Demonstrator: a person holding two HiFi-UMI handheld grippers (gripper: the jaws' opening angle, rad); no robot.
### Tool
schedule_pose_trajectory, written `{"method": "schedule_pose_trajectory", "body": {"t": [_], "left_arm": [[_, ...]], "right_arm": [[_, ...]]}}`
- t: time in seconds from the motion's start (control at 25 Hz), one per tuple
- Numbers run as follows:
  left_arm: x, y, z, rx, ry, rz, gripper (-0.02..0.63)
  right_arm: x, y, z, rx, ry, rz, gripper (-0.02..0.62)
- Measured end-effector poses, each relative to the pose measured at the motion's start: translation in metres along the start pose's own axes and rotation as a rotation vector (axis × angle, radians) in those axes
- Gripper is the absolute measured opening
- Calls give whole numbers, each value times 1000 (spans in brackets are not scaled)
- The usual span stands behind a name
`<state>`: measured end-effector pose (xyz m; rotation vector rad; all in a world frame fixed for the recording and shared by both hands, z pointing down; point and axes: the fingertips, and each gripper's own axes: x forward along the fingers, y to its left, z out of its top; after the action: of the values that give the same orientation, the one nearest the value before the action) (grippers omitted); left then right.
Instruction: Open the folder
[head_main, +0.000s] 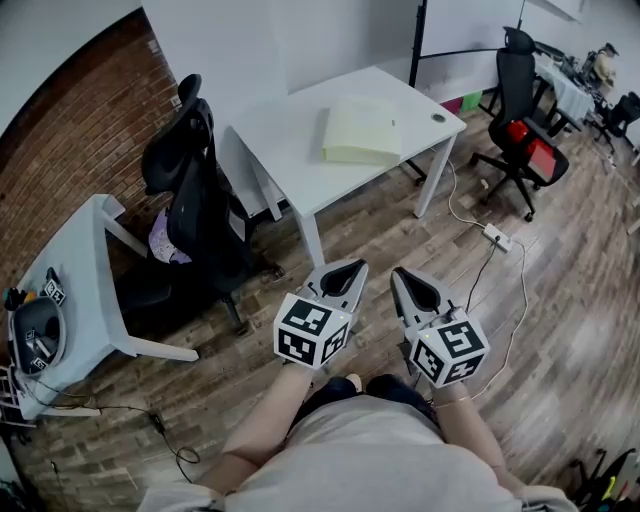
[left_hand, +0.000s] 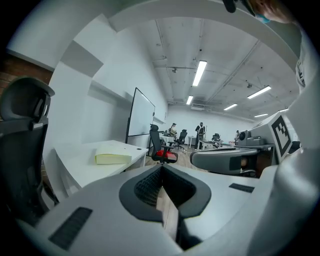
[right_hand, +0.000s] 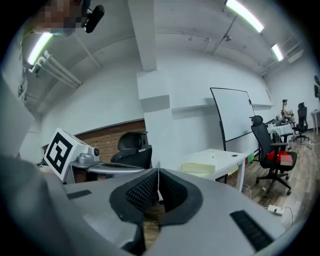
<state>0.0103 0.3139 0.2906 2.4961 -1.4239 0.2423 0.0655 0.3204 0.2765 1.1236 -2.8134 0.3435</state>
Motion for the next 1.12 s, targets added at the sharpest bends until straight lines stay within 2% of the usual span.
{"method": "schedule_pose_trajectory", "body": {"t": [0.24,0.52,0.76,1.12], "left_arm": [[1,3,-4,-14,9,-30,17],[20,11,-9,-21,24,-31,17],[65,30,-5,-28,35,-30,17],[154,58,29,3,51,-36,17]], "right_arm": [[4,0,-11,36,18,-17,23],[15,-17,-14,18,21,-33,23],[44,-58,-8,30,19,-29,23],[109,-141,22,53,11,8,23]]}}
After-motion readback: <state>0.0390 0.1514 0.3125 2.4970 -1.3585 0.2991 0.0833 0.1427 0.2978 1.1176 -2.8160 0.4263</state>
